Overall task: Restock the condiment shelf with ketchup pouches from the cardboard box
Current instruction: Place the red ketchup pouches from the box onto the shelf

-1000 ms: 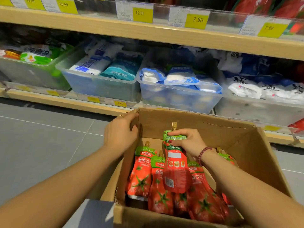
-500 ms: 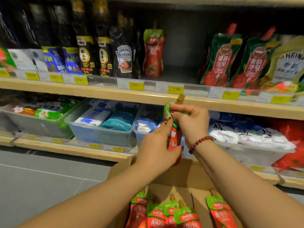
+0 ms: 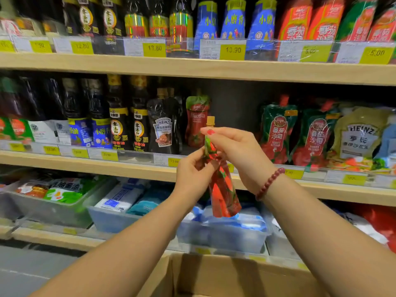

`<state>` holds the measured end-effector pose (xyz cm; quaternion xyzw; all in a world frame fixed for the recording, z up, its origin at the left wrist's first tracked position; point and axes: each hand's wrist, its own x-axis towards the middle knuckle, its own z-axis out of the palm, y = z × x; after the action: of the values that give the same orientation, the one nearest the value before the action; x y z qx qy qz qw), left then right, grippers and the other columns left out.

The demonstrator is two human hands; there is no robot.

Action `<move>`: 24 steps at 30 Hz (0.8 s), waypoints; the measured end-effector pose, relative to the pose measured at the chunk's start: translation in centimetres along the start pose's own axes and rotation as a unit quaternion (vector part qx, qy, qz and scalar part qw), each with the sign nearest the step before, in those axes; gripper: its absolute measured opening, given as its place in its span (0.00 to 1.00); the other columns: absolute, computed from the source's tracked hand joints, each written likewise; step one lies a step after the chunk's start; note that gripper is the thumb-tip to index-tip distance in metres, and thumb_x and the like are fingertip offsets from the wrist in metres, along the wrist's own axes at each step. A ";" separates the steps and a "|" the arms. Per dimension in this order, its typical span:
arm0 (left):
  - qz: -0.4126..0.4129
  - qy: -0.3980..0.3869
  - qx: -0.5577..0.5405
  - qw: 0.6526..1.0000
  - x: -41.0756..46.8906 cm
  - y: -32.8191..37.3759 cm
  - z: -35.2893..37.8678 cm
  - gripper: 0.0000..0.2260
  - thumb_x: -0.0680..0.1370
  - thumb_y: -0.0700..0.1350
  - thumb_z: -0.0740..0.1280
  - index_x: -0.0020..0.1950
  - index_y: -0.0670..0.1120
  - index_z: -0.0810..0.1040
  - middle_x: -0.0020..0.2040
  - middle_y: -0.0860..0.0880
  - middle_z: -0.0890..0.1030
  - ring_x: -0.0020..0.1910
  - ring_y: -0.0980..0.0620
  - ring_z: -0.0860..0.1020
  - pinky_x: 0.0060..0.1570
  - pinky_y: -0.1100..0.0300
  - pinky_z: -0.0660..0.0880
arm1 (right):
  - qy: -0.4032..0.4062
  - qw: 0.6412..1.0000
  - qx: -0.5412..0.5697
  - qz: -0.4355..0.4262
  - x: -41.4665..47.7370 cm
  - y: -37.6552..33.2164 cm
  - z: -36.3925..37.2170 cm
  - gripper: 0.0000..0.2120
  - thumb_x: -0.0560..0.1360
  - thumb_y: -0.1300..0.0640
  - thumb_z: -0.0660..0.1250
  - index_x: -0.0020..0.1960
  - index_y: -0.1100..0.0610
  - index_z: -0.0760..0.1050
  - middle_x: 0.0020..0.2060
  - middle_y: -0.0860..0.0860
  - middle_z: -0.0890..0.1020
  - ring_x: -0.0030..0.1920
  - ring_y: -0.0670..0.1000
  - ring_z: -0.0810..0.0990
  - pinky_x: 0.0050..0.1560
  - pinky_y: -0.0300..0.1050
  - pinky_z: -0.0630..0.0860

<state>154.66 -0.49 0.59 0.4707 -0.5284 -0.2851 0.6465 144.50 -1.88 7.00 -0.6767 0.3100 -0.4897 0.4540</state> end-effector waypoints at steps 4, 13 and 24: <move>-0.090 -0.037 -0.092 0.991 2.2 0.1 -1.0 0.05 0.77 0.39 0.65 0.46 0.46 0.80 0.42 0.45 0.82 0.40 0.50 0.79 0.38 0.60 0.75 | 0.119 0.992 -0.034 0.008 2.1 2.3 -3.3 0.07 0.74 0.60 0.66 0.49 0.55 0.82 0.43 0.45 0.83 0.46 0.41 0.81 0.44 0.32 0.75; -0.137 -0.014 -0.166 0.976 8.6 0.4 -2.0 0.05 0.78 0.39 0.63 0.47 0.43 0.79 0.34 0.48 0.83 0.32 0.53 0.82 0.33 0.60 0.79 | 0.048 0.877 -0.473 0.068 4.5 10.4 -7.1 0.11 0.72 0.41 0.64 0.40 0.46 0.79 0.40 0.42 0.83 0.47 0.47 0.80 0.53 0.46 0.70; -0.172 0.059 -0.235 0.955 16.1 0.8 0.2 0.04 0.76 0.36 0.64 0.50 0.38 0.76 0.42 0.40 0.80 0.36 0.44 0.79 0.38 0.51 0.78 | 0.184 0.828 -0.515 -0.128 4.1 14.3 -6.7 0.09 0.69 0.43 0.70 0.33 0.44 0.75 0.25 0.40 0.75 0.33 0.43 0.70 0.39 0.44 0.57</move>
<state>158.84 -14.13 8.00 0.4051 -0.3180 -0.4799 0.7103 139.91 -13.20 -3.87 -0.7433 0.5058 -0.4280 -0.0922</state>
